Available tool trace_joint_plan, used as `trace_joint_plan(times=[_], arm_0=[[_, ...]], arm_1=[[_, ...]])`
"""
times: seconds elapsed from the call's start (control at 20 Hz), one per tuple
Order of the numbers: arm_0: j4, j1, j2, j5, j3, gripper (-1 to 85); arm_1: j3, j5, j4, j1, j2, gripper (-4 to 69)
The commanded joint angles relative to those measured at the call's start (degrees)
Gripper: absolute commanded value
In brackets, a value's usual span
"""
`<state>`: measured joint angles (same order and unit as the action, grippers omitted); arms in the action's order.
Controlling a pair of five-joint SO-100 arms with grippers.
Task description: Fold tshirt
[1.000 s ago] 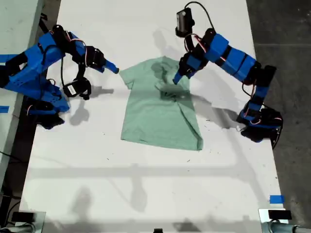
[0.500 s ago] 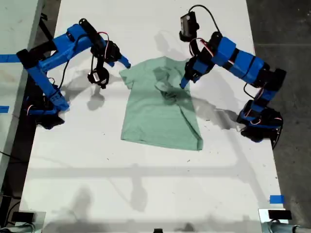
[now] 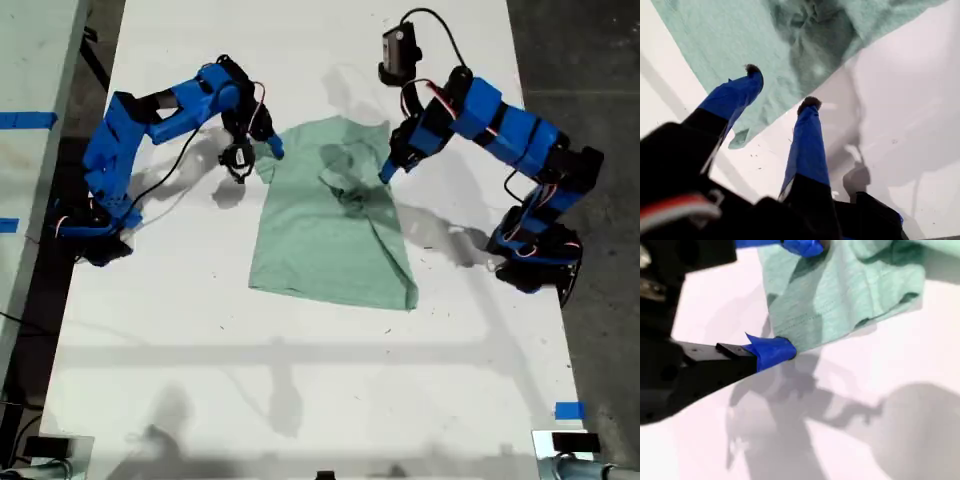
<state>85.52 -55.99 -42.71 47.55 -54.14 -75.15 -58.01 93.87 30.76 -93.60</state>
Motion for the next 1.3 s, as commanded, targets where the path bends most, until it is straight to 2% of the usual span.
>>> trace_joint_plan(times=[0.0,0.2,0.45,0.55,0.65,0.8,0.95,1.15,1.2,1.25], arm_0=[[2.46,-2.64,-0.53,3.43,3.08,0.1],[2.64,-3.52,-9.93,2.99,0.79,0.1],[6.59,-7.38,-24.61,2.90,-1.93,0.1],[4.22,-7.82,-31.90,2.72,-7.29,0.1],[3.25,-3.60,-30.94,3.08,-5.54,0.1],[1.05,3.08,-24.61,0.09,1.93,0.1],[-4.31,6.33,-20.13,-2.64,3.60,0.1],[-15.29,11.16,-18.11,-5.36,3.60,0.1],[-18.63,11.95,-17.31,-5.71,3.60,2.9],[-21.97,12.83,-16.70,-5.80,3.78,12.6]], arm_1=[[-0.53,0.18,-1.32,0.00,-5.10,18.8],[-2.20,-0.18,-2.29,0.35,-5.27,18.3],[-6.59,0.00,-2.72,1.05,-9.14,17.8],[-8.96,0.09,-3.52,1.58,-10.99,17.5],[-10.20,0.09,-4.31,2.02,-11.69,17.2],[-10.81,0.00,-4.83,2.11,-11.69,17.1],[-11.25,0.53,-5.01,1.58,-11.78,16.9],[-12.39,1.49,-5.98,0.88,-11.78,16.7],[-12.57,1.67,-6.24,0.62,-11.78,16.7],[-12.92,2.02,-6.50,0.26,-11.78,16.7]])
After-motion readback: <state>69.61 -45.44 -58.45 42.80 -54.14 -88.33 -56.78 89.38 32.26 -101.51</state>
